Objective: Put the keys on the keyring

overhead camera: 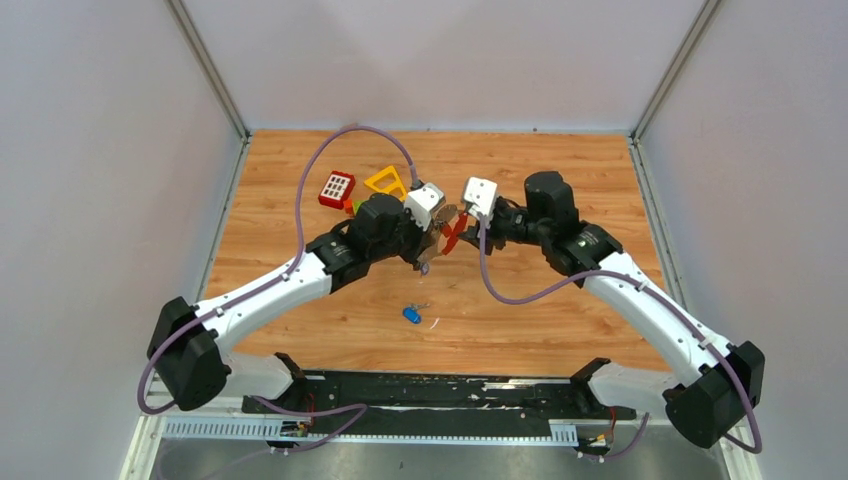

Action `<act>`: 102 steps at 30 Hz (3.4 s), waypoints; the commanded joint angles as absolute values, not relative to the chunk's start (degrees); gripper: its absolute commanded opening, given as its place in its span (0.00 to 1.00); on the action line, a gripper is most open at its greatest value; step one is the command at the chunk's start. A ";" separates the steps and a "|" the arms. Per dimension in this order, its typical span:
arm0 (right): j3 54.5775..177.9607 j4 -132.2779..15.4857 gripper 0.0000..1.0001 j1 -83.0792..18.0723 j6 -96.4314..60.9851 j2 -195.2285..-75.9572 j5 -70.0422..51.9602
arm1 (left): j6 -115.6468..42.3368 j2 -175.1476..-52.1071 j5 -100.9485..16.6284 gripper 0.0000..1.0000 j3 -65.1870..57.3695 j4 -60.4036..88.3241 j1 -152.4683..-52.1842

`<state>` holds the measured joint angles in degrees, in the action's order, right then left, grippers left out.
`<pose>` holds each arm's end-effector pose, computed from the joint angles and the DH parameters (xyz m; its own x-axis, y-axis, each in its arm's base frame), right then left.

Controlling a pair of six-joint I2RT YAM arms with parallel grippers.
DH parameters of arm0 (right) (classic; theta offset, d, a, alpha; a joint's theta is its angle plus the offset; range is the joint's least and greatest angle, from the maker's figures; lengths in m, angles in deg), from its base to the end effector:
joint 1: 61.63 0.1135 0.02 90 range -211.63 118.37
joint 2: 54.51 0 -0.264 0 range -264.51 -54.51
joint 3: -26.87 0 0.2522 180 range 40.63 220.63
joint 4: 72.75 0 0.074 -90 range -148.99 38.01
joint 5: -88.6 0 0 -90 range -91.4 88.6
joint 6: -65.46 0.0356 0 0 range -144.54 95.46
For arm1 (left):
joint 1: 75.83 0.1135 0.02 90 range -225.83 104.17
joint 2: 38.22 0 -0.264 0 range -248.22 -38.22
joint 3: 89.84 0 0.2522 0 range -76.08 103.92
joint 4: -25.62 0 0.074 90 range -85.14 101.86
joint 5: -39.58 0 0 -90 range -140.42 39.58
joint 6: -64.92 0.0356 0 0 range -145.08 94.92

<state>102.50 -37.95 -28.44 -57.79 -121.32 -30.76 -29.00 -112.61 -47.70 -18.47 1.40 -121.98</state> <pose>0.2078 0.1568 0.3488 0.1573 -0.4682 -0.8695 -0.9085 0.2767 -0.3133 0.2054 -0.2162 0.3043 -0.3676 0.2841 -0.8855 0.7261 0.6826 -0.0825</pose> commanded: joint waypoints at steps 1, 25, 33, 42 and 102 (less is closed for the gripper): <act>102.22 -43.62 0.51 -25.54 -64.18 -121.26 -20.81 | -35.95 -113.25 -44.78 0.00 -15.97 0.08 -122.32; 99.34 -47.84 0.41 -20.74 -68.28 -124.12 -10.39 | -36.55 -110.05 -35.90 0.00 -19.95 4.18 -122.34; 99.60 -48.31 0.27 -20.81 -68.62 -123.70 -8.88 | -35.51 -109.47 -35.92 0.00 -20.92 4.91 -122.40; 99.79 -47.21 0.06 -20.83 -69.31 -122.73 -9.42 | -34.43 -109.29 -36.48 0.00 -21.54 5.26 -122.37; 117.61 -14.71 0.10 -33.07 -63.85 -137.90 -70.51 | -4.09 -101.20 -36.44 0.00 -34.97 14.38 -122.32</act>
